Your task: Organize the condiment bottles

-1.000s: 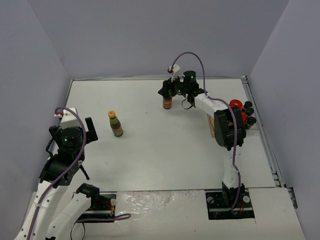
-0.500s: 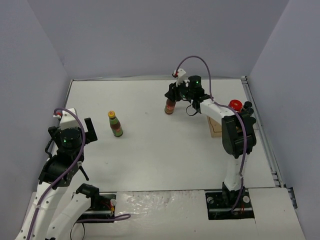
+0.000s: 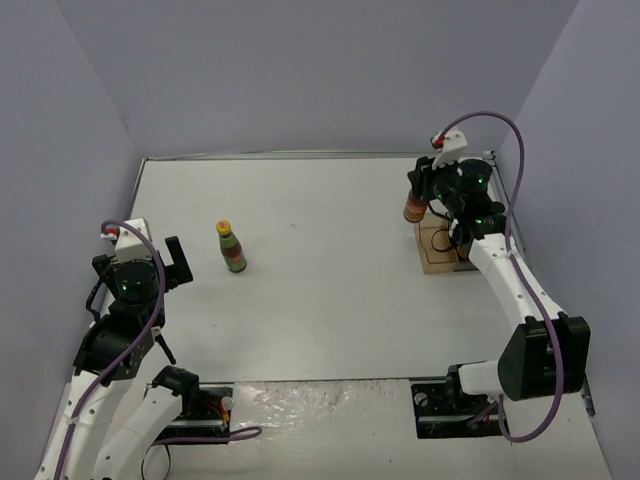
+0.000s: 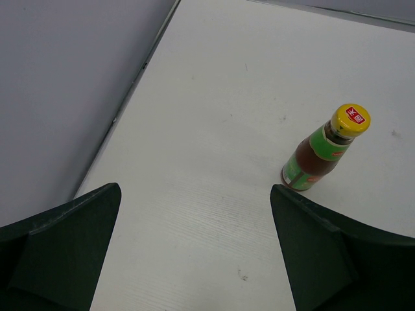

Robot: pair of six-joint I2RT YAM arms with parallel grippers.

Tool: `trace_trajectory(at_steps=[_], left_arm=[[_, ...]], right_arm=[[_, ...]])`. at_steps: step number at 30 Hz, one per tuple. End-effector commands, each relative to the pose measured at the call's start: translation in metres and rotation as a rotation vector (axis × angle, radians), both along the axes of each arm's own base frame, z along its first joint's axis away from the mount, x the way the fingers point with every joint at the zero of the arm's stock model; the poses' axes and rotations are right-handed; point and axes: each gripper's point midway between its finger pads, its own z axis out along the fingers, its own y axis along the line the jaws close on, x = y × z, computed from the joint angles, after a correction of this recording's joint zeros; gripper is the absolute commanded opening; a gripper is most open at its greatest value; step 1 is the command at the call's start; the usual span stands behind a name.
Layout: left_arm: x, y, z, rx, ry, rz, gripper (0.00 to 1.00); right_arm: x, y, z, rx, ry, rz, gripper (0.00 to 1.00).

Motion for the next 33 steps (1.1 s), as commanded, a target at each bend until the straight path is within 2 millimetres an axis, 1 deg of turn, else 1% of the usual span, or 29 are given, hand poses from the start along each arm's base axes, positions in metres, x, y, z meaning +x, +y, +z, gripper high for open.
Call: trace_trajectory(at_steps=[1,4,6,9,10,14,20,24,25,27,29,30,31,32,33], left_arm=[[0.008,-0.001,0.019,-0.014,-0.070,0.001,0.97],[0.008,-0.001,0.019,-0.015,-0.069,0.001,0.97],[0.008,-0.001,0.019,-0.014,-0.069,0.001,0.97],[0.008,-0.001,0.018,-0.013,-0.066,0.003,0.97],[0.008,-0.001,0.018,-0.013,-0.067,0.002,0.97],[0.008,-0.001,0.019,-0.014,-0.068,0.000,0.97],[0.008,-0.001,0.018,-0.014,-0.068,0.000,0.97],[0.009,-0.002,0.017,-0.014,-0.062,-0.003,0.97],[0.010,-0.003,0.017,-0.014,-0.061,-0.005,0.97],[0.010,-0.003,0.016,-0.014,-0.059,-0.008,0.97],[0.011,-0.005,0.015,-0.014,-0.055,-0.019,0.97],[0.013,-0.007,0.014,-0.014,-0.048,-0.026,0.97],[0.014,-0.008,0.013,-0.014,-0.041,-0.033,0.97],[0.016,-0.010,0.012,-0.016,-0.037,-0.042,0.97],[0.017,-0.012,0.011,-0.018,-0.031,-0.049,0.97]], right_arm=[[0.003,-0.047,0.052,-0.031,-0.179,-0.192,0.00],[0.006,-0.064,0.042,-0.038,-0.171,-0.251,0.00],[0.011,-0.076,0.041,-0.010,-0.188,-0.278,0.00],[0.020,-0.083,0.029,0.005,-0.173,-0.288,0.00],[0.021,-0.084,0.030,0.006,-0.180,-0.290,0.00],[0.032,-0.086,0.010,0.009,-0.174,-0.302,0.00],[0.042,-0.085,-0.009,0.028,-0.188,-0.306,0.00],[0.046,-0.086,-0.024,0.037,-0.190,-0.315,0.00],[0.047,-0.087,-0.023,0.041,-0.201,-0.318,0.00],[0.046,-0.086,-0.033,0.048,-0.188,-0.317,0.00],[0.044,-0.084,-0.039,0.053,-0.180,-0.311,0.05],[0.042,-0.084,-0.041,0.055,-0.176,-0.312,0.19],[0.039,-0.085,-0.043,0.057,-0.172,-0.315,0.35],[0.036,-0.086,-0.043,0.059,-0.172,-0.321,0.48],[0.033,-0.086,-0.043,0.060,-0.170,-0.325,0.57]])
